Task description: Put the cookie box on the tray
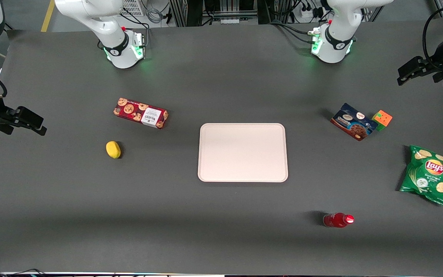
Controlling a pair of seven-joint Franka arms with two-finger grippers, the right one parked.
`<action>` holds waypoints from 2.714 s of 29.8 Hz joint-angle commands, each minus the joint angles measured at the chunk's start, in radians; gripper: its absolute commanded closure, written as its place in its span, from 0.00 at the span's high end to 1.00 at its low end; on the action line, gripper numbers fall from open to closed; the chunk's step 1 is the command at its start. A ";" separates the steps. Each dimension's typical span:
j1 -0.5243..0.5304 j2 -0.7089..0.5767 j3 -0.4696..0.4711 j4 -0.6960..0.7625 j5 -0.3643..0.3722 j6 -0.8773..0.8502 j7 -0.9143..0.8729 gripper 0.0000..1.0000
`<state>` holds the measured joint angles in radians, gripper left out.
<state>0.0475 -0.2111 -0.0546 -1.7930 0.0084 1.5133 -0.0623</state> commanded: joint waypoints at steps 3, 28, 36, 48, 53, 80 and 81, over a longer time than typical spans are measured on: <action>0.002 0.007 -0.001 0.017 0.013 -0.001 0.010 1.00; 0.011 0.055 0.004 0.009 0.012 0.018 0.013 1.00; 0.006 0.076 -0.002 0.011 0.007 0.070 0.013 1.00; 0.006 0.072 -0.005 0.021 0.001 0.067 0.013 1.00; 0.008 0.072 -0.005 0.023 -0.005 0.073 0.013 1.00; 0.014 0.065 0.007 0.043 -0.033 0.051 0.015 1.00; 0.014 0.065 0.007 0.043 -0.033 0.051 0.015 1.00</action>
<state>0.0589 -0.1348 -0.0512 -1.7554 -0.0125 1.5822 -0.0614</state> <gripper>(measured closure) 0.000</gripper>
